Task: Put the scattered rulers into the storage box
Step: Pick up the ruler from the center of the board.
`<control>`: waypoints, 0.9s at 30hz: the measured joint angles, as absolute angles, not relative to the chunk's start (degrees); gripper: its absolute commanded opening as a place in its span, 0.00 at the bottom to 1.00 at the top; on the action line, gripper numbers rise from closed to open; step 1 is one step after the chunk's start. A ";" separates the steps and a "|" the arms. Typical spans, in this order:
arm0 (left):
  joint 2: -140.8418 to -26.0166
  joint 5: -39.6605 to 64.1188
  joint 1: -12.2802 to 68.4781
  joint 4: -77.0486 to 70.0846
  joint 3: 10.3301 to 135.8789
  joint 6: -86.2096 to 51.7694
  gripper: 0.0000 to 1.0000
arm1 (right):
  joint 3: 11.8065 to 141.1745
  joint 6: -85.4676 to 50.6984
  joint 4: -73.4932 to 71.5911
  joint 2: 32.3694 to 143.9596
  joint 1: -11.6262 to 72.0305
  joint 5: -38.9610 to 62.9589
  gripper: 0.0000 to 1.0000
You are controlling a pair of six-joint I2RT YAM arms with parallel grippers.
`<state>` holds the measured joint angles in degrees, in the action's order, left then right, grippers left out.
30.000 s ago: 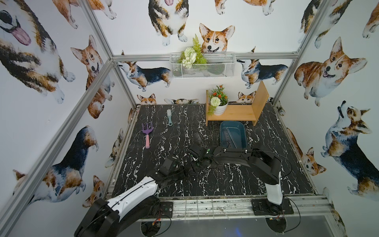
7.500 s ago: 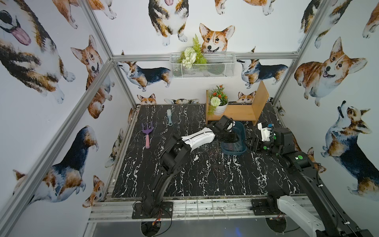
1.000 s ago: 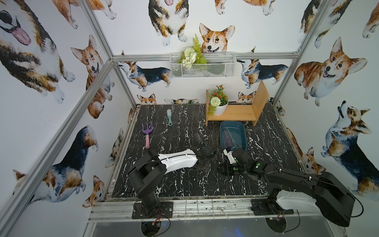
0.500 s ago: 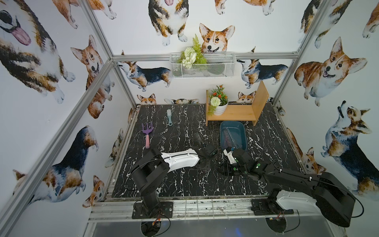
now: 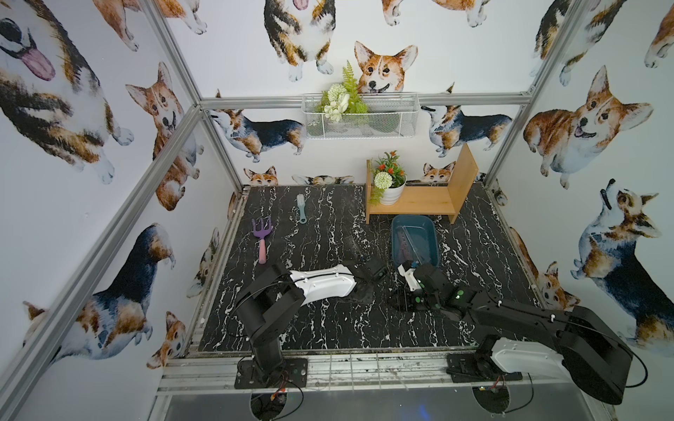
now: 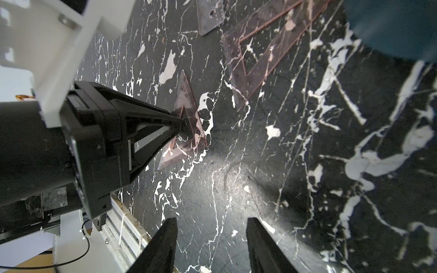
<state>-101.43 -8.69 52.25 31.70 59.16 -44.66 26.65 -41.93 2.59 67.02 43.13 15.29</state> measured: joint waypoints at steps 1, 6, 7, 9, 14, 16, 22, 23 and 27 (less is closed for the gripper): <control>-101.51 -8.71 52.25 31.57 59.20 -44.64 0.22 | 26.61 -42.04 2.39 67.13 43.13 15.42 0.53; -101.51 -8.67 52.25 31.27 59.18 -44.05 0.20 | 26.35 -42.94 0.49 68.55 43.13 16.58 0.52; -101.45 -8.64 52.25 31.22 59.13 -44.05 0.20 | 26.30 -42.96 0.08 68.93 43.13 16.78 0.52; -101.23 -8.58 52.25 30.96 58.89 -44.03 0.19 | 26.22 -43.20 -1.13 69.95 43.13 17.21 0.52; -100.25 -8.10 52.05 30.13 57.89 -43.83 0.19 | 25.71 -44.88 -5.17 73.06 43.13 18.83 0.50; -99.88 -7.62 51.77 29.69 57.54 -43.81 0.19 | 25.47 -46.04 -7.07 74.43 43.13 19.66 0.49; -98.41 -5.72 51.00 28.53 55.90 -43.55 0.19 | 25.43 -48.25 -12.99 78.74 43.13 21.41 0.46; -98.13 -5.41 50.85 28.45 55.61 -43.40 0.19 | 25.50 -49.04 -13.82 79.50 43.13 21.71 0.46; -97.12 -4.03 50.26 28.03 54.59 -43.35 0.19 | 26.00 -50.48 -16.93 82.08 43.13 22.87 0.45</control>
